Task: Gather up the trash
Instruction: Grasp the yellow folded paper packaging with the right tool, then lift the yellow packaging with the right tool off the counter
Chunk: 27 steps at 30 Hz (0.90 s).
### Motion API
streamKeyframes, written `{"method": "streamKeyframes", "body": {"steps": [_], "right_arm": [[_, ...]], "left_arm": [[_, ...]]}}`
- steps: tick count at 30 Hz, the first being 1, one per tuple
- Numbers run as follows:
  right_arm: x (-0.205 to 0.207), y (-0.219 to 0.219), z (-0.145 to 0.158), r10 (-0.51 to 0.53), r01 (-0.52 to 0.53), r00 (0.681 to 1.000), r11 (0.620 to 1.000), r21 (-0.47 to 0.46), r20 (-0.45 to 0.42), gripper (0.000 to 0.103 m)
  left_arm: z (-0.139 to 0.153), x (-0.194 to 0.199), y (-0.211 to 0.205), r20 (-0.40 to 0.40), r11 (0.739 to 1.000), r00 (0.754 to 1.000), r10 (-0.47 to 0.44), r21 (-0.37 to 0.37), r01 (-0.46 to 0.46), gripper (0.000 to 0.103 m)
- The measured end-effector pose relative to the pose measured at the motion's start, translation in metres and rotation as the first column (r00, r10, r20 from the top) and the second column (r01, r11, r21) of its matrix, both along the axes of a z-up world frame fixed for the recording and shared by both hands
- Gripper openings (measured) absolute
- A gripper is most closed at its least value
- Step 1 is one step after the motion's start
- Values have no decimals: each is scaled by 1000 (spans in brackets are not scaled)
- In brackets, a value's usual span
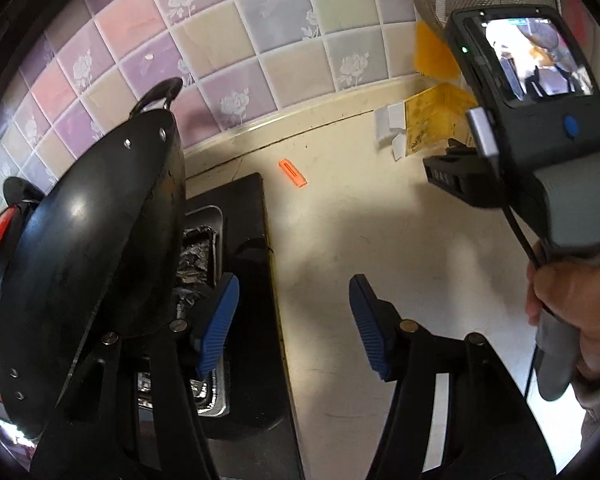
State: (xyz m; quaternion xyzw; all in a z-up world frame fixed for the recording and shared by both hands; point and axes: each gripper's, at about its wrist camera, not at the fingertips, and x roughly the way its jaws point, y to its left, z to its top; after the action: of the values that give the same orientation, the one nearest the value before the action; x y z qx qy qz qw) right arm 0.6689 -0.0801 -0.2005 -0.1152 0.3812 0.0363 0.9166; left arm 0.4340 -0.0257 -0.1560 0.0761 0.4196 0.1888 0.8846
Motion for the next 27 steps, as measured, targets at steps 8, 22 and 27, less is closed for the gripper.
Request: {"method": "streamKeyframes", "body": {"steps": [8, 22, 27], "right_arm": [[28, 12, -24, 3, -3, 1000, 999, -51, 1, 79], [53, 17, -80, -6, 4, 998, 999, -42, -61, 25], [21, 17, -89, 15, -16, 999, 999, -30, -42, 24]], "left_arm": [[-4, 2, 9, -6, 998, 1000, 17, -61, -18, 56], [2, -9, 11, 13, 994, 1000, 5, -109, -4, 56], [5, -24, 10, 15, 992, 1000, -19, -127, 20, 56]]}}
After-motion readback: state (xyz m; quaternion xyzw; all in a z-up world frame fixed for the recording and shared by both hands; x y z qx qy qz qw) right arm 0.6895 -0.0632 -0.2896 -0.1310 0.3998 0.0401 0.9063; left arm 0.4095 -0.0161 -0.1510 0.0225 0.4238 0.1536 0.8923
